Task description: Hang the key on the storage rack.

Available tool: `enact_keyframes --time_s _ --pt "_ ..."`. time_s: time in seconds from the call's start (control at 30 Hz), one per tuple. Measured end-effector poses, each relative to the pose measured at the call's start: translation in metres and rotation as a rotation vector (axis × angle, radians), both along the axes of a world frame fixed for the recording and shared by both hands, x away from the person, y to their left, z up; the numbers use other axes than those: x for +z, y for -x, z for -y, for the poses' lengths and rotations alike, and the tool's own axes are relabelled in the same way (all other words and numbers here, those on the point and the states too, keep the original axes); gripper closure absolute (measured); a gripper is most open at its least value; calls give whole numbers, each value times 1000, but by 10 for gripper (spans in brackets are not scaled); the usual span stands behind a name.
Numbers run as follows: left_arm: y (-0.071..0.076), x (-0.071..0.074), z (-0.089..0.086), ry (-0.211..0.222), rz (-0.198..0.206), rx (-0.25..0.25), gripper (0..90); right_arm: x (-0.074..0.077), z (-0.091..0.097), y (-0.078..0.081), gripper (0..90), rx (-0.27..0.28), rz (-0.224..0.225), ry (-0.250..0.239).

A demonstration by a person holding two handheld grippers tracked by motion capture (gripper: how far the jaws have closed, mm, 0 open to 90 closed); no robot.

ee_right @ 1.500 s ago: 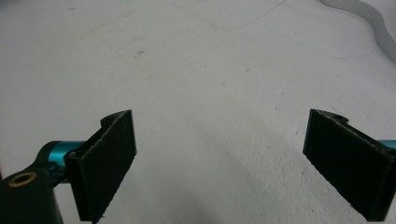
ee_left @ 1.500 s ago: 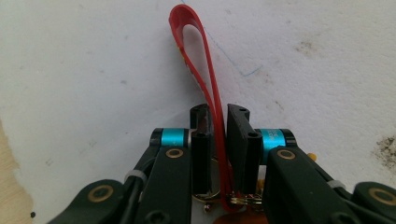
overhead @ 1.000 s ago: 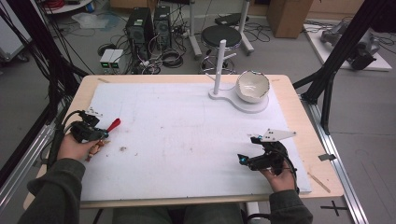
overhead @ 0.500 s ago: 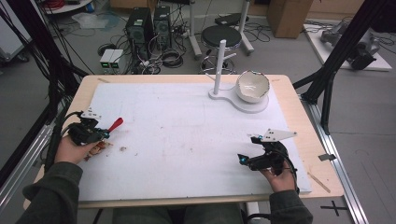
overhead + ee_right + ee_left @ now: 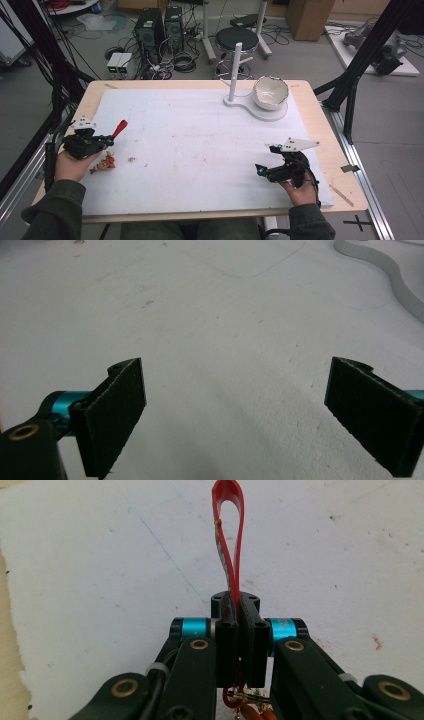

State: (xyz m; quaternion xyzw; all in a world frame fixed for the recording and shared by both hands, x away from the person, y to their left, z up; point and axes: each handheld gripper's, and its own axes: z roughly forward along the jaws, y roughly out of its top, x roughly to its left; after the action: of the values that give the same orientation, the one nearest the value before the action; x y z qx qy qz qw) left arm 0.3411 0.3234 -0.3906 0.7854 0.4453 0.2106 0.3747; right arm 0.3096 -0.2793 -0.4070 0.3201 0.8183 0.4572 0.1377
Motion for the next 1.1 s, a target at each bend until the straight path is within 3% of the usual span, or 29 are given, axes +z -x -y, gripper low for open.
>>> enact_keyframes --time_s 0.2,0.3,0.47,0.67,0.87,0.97,1.1 --pt "16 -2 -4 95 111 50 862 0 0 -1 85 -2 4 -2" --pt "27 -2 -3 145 202 62 862 0 -1 0 85 -3 0 0" --pt "38 0 1 157 288 67 863 0 -1 -1 85 -4 1 -2" --pt "45 5 3 185 332 59 865 0 0 0 84 -4 3 0" --pt "48 11 8 195 346 36 865 1 0 0 85 -4 8 -3" --pt "50 14 7 235 348 25 865 1 0 0 85 -3 11 -3" --pt "54 21 9 247 360 -4 865 1 1 -1 84 -6 17 -6"
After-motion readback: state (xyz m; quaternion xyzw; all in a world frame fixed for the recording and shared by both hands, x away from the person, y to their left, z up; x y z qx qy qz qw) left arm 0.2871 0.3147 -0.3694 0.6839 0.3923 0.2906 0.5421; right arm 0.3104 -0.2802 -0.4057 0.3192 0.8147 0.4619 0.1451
